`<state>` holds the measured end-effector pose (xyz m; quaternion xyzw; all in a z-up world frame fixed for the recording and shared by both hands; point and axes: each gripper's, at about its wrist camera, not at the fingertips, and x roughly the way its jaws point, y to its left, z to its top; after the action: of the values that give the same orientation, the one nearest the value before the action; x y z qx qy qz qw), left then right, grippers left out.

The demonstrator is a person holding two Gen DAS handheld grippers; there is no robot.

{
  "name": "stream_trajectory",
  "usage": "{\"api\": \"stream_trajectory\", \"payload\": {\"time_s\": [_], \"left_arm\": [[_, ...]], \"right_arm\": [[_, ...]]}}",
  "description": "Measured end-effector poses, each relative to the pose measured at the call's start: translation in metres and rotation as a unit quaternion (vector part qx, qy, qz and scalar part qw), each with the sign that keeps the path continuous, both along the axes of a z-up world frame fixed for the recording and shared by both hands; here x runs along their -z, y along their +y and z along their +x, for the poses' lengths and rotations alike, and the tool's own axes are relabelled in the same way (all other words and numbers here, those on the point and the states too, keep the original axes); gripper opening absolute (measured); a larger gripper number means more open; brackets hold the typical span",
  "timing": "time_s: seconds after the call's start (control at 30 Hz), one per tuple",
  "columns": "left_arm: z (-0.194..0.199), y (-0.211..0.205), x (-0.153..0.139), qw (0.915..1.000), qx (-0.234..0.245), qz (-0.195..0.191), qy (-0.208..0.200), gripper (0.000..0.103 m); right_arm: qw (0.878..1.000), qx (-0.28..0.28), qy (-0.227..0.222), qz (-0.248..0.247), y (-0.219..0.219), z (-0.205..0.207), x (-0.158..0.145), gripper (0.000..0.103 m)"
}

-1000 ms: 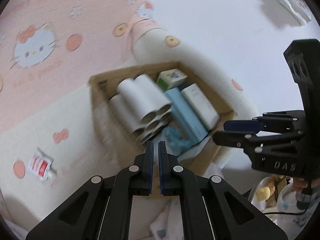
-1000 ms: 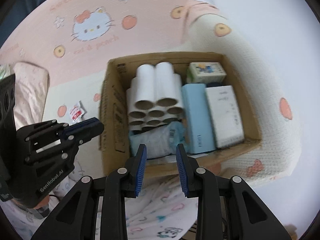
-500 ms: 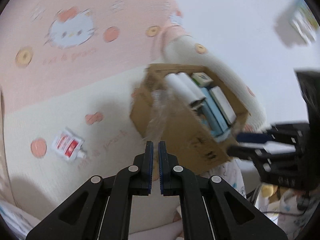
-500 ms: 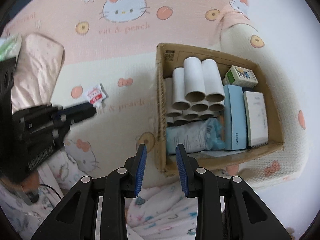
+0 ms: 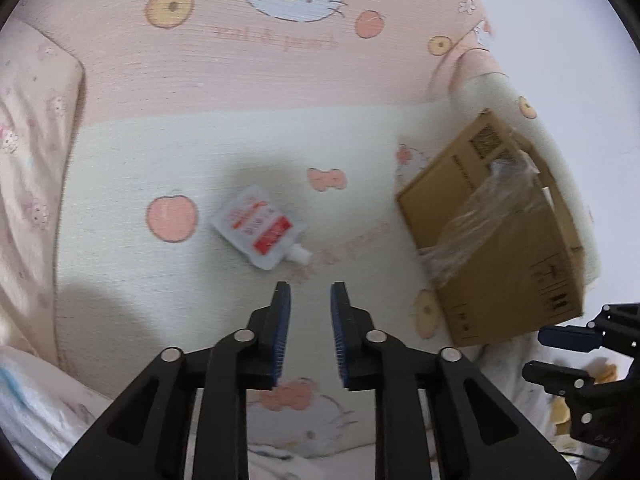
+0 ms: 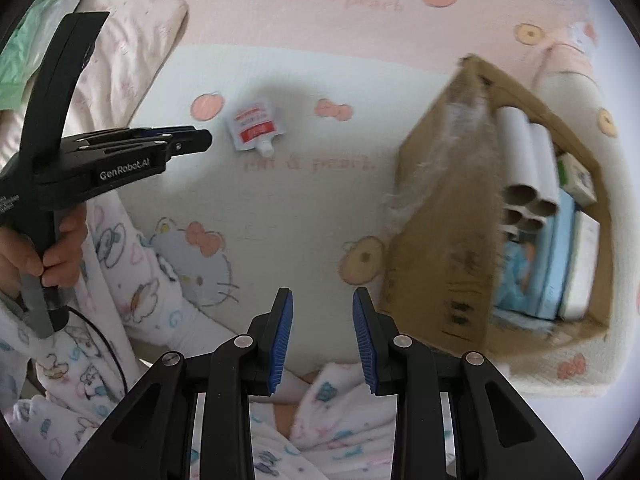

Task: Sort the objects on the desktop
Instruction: 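Withdraw both tools from the box toward the red-labelled pouch on the bed, then close the left tool on the red-labelled pouch while the right tool grips its white spout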

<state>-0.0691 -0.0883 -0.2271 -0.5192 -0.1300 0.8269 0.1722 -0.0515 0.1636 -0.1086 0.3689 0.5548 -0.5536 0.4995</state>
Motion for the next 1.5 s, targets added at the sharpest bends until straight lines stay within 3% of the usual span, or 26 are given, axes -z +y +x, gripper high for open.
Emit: {"api": "stream_trajectory", "payload": {"time_s": [0.07,0.17,0.23,0.3,0.4,0.67,1.1,1.33,1.4,1.43,1.5], "left_arm": [[-0.001,-0.008,0.009,0.9998,-0.017,-0.007,0.008,0.032],[0.0,-0.016,0.025,0.9968,-0.045,-0.056,0.034,0.034],[0.0,-0.023,0.034,0.9968,-0.06,-0.049,0.021,0.034],[-0.006,-0.031,0.038,0.9973,-0.07,-0.022,0.0,0.036],[-0.014,-0.046,0.04,0.9953,-0.09,0.036,0.006,0.051],[-0.053,-0.074,0.066,0.9779,-0.123,0.159,-0.055,0.051],[-0.132,-0.055,0.092,0.9878,-0.046,0.118,-0.09,0.051],[-0.134,-0.055,0.1,0.9836,-0.035,0.141,-0.107,0.044],[-0.131,-0.049,0.099,0.9867,-0.031,0.124,-0.101,0.042],[-0.13,-0.047,0.099,0.9875,-0.026,0.12,-0.099,0.041],[-0.128,-0.039,0.102,0.988,-0.01,0.11,-0.108,0.04]], "right_arm": [[1.0,-0.003,-0.014,0.002,-0.006,0.004,0.007,0.028],[0.999,-0.011,-0.039,-0.014,-0.014,0.011,0.016,0.028],[0.998,-0.025,-0.04,-0.03,-0.017,0.018,0.022,0.028],[0.996,-0.055,-0.042,-0.051,-0.019,0.027,0.029,0.028],[0.993,-0.087,-0.042,-0.069,-0.025,0.037,0.043,0.028],[0.991,-0.112,-0.033,-0.065,-0.061,0.05,0.096,0.028],[0.995,-0.033,-0.084,-0.046,-0.116,0.023,0.125,0.028],[0.993,-0.023,-0.102,-0.046,-0.143,0.02,0.137,0.028],[0.993,-0.023,-0.108,-0.042,-0.148,0.018,0.141,0.028],[0.989,0.027,-0.131,-0.057,-0.153,0.026,0.142,0.028],[0.992,0.014,-0.116,-0.047,-0.156,0.028,0.148,0.028]]}}
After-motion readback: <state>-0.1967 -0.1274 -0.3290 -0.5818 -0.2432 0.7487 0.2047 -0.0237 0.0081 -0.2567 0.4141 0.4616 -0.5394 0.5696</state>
